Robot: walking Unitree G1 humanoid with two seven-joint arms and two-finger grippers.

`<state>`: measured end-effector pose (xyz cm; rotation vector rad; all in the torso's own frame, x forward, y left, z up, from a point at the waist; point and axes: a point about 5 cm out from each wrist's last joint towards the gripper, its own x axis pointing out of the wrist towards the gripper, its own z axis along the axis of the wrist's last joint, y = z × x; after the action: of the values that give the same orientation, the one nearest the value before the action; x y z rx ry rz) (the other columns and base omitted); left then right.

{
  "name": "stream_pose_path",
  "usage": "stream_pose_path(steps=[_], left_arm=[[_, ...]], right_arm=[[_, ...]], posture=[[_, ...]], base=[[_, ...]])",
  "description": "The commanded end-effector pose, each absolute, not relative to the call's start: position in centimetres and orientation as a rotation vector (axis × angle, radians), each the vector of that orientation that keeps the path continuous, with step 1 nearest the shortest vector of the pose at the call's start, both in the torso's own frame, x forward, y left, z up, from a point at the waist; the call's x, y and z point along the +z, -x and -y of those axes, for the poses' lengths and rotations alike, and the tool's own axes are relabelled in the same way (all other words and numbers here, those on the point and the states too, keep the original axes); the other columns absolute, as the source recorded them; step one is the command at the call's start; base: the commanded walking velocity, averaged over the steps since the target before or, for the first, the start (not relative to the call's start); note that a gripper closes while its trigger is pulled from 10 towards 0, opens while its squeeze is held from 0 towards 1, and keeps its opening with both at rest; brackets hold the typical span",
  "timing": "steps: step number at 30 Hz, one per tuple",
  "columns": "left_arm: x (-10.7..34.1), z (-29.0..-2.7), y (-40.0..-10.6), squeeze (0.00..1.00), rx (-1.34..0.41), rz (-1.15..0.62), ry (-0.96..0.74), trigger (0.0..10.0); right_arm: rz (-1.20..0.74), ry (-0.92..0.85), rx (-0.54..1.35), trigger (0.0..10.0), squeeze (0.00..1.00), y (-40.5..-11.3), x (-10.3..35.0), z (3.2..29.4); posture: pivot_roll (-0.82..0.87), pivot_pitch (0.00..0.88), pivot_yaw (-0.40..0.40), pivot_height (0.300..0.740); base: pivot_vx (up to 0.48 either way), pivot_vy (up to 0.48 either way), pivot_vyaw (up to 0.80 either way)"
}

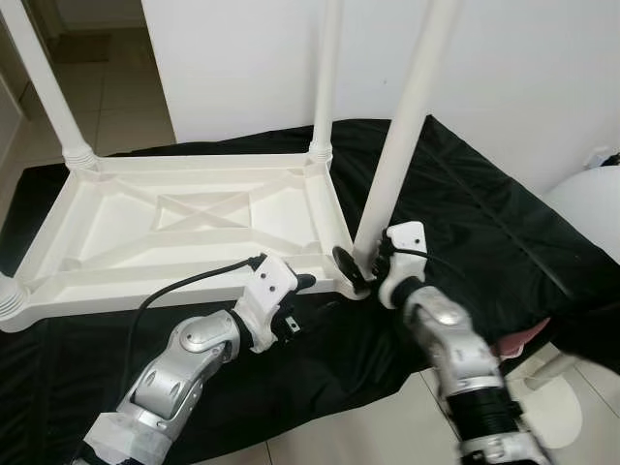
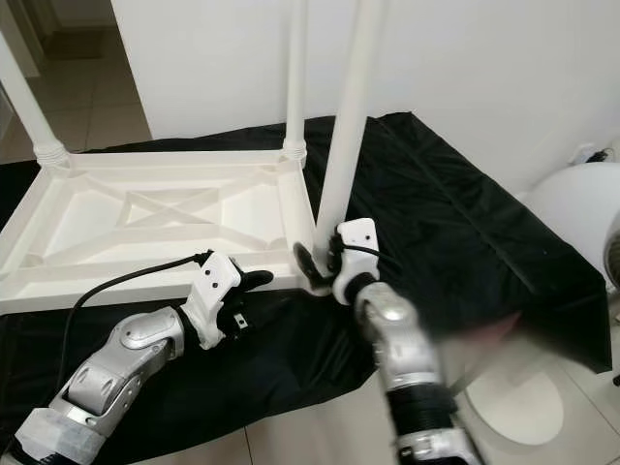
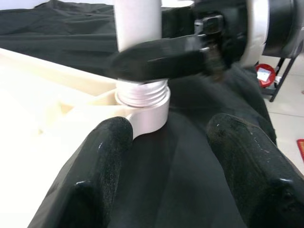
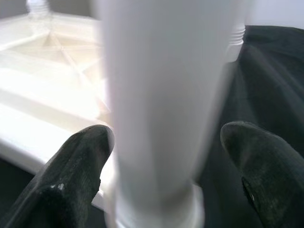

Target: Building children table

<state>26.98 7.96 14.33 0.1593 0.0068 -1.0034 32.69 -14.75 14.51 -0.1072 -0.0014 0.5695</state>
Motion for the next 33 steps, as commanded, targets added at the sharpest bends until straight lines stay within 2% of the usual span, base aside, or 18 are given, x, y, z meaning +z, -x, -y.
stream_pose_path(steps=[1,10,12,14,15,18,19,30,31,33], left_arm=[[14.4,-7.7,-26.9,0.0,-1.068,-0.005,-0.175,10.0],[14.6,-7.7,-27.2,0.0,-1.059,0.0,-0.178,10.0],[14.7,-7.9,-27.2,0.0,-1.047,0.001,-0.188,10.0],[14.7,-7.9,-27.2,0.0,-1.047,0.001,-0.188,10.0],[14.7,-8.0,-27.2,0.0,-1.041,0.002,-0.192,10.0],[14.7,-8.0,-27.2,0.0,-1.041,0.002,-0.192,10.0],[14.6,-8.0,-27.1,0.0,-1.041,0.001,-0.193,10.0],[14.3,-8.0,-27.1,0.0,-1.039,-0.006,-0.185,10.0],[14.1,-7.9,-27.1,0.0,-1.041,-0.011,-0.193,10.0],[14.1,-7.9,-27.1,0.0,-1.041,-0.011,-0.193,10.0]], right_arm=[[0.016,0.117,0.645,10.0,0.0,-32.9,14.6,14.3],[-0.016,0.133,0.767,10.0,0.0,-34.7,15.1,14.3],[-0.019,0.162,0.819,7.1,0.0,-35.5,15.4,14.0],[-0.019,0.162,0.819,7.1,0.0,-35.5,15.4,14.0],[-0.018,0.187,0.852,1.1,0.0,-36.0,15.6,13.7],[-0.023,0.19,0.859,1.1,0.0,-36.1,15.5,13.5],[-0.032,0.196,0.868,0.0,0.0,-36.1,15.3,13.3],[-0.071,0.182,0.881,0.0,0.0,-36.0,14.3,13.3],[-0.07,0.174,0.871,10.0,0.0,-35.9,14.2,13.4],[-0.07,0.174,0.871,10.0,0.0,-35.9,14.2,13.4]], posture=[[-0.08,0.0,-0.008,0.74],[-0.07,0.0,-0.004,0.74],[-0.05,0.002,-0.012,0.74],[-0.05,0.002,-0.012,0.74],[-0.05,0.002,-0.014,0.74],[-0.05,0.002,-0.015,0.74],[-0.04,0.002,-0.015,0.74],[-0.04,0.001,-0.018,0.74],[-0.05,0.003,-0.013,0.74],[-0.05,0.003,-0.013,0.74]], base=[[0.0,0.0,0.0],[0.0,0.0,0.0],[0.0,0.0,0.0],[0.0,0.0,0.0],[0.0,0.0,0.0],[0.0,0.0,0.0],[0.0,0.0,0.0],[0.0,0.0,0.0],[0.0,0.0,0.0],[0.0,0.0,0.0]])
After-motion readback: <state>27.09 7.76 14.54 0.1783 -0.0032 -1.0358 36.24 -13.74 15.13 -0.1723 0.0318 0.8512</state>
